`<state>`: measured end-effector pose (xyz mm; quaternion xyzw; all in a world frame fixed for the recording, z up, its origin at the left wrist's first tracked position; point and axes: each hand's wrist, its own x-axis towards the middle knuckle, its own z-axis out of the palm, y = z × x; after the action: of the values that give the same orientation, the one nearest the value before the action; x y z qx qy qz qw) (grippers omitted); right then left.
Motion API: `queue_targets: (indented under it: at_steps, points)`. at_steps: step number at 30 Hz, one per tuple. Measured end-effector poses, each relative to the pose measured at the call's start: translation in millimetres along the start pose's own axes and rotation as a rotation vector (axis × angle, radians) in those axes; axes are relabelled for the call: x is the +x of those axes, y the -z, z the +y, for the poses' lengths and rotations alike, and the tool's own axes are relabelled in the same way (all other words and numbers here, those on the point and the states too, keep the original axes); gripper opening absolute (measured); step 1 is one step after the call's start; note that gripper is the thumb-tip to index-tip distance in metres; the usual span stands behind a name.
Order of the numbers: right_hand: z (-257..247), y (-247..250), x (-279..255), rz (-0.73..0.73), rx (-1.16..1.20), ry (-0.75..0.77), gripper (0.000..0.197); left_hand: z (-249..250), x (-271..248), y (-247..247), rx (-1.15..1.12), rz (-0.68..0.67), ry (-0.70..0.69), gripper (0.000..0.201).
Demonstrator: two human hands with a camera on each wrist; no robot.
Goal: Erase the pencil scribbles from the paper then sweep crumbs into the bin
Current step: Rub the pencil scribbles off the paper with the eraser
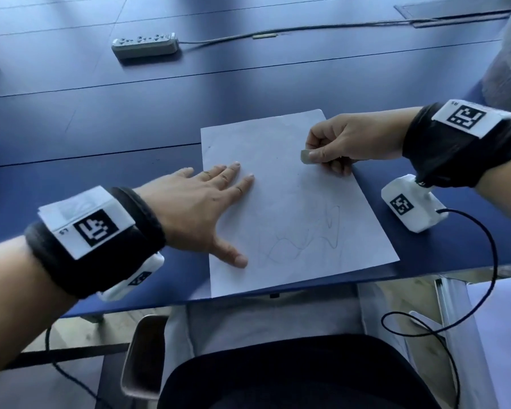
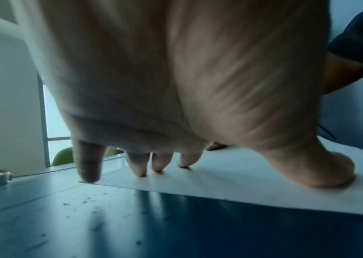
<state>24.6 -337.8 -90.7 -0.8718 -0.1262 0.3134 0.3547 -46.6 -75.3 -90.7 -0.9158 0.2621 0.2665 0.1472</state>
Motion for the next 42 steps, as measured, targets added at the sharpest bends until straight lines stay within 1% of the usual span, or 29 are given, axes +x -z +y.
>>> queue_targets:
  at_steps: [2,4,8,9,12,13,15,19,21,23,24,26,28,29,31,33,34,36,38,39,40,42]
  points:
    - [-7,-1,-2,0.012,-0.145,0.014,0.025,-4,6,-1,-0.008,0.039,0.005,0.135]
    - [-21,-7,-6,0.016,-0.327,0.051,0.024,-6,11,2,-0.012,0.081,-0.002,0.134]
    - [-50,-32,-7,0.089,-0.522,0.246,0.022,-2,13,3,0.02,0.201,-0.044,0.119]
    - [-55,-37,-5,0.104,-0.551,0.294,0.023,-2,12,1,-0.002,0.202,-0.055,0.12]
    - [-65,-50,3,0.105,-0.579,0.384,0.023,-7,7,-7,-0.102,0.154,-0.118,0.139]
    - [-66,-54,5,0.095,-0.581,0.404,0.022,-8,6,-8,-0.123,0.15,-0.135,0.141]
    - [-69,-63,8,0.071,-0.588,0.428,0.017,-10,7,-9,-0.146,0.154,-0.147,0.137]
    - [-76,-79,3,0.079,-0.613,0.457,0.01,-9,6,-8,-0.187,0.159,-0.155,0.124]
    - [-77,-85,-5,-0.028,-0.61,0.47,0.009,-8,6,-8,-0.19,0.143,-0.142,0.124]
    - [-79,-88,-9,-0.155,-0.616,0.454,0.012,-9,6,-8,-0.188,0.131,-0.134,0.13]
    - [-79,-86,-7,-0.158,-0.621,0.447,0.013,-9,7,-9,-0.189,0.133,-0.14,0.133]
    - [-78,-76,-1,-0.051,-0.619,0.42,0.013,-9,7,-9,-0.184,0.145,-0.154,0.137]
    - [-79,-71,3,0.048,-0.617,0.396,0.012,-8,6,-9,-0.171,0.148,-0.156,0.137]
    - [-79,-73,2,0.049,-0.621,0.402,0.012,-8,6,-8,-0.172,0.145,-0.149,0.134]
    - [-80,-84,-4,-0.044,-0.618,0.425,0.012,-7,5,-8,-0.17,0.138,-0.136,0.127]
    - [-78,-89,-9,-0.154,-0.586,0.404,0.013,-8,6,-9,-0.152,0.134,-0.142,0.13]
    - [-77,-85,-7,-0.164,-0.574,0.385,0.014,-8,7,-10,-0.147,0.136,-0.149,0.135]
    - [-74,-71,2,-0.069,-0.559,0.353,0.015,-9,9,-10,-0.155,0.142,-0.154,0.144]
    - [-73,-60,6,0.037,-0.56,0.344,0.016,-9,10,-10,-0.146,0.147,-0.157,0.149]
    - [-72,-61,6,0.032,-0.563,0.347,0.017,-9,10,-9,-0.136,0.144,-0.152,0.149]
    - [-72,-65,4,-0.019,-0.567,0.354,0.017,-9,10,-9,-0.132,0.137,-0.146,0.148]
    - [-74,-75,-5,-0.189,-0.579,0.348,0.016,-8,10,-9,-0.124,0.12,-0.136,0.145]
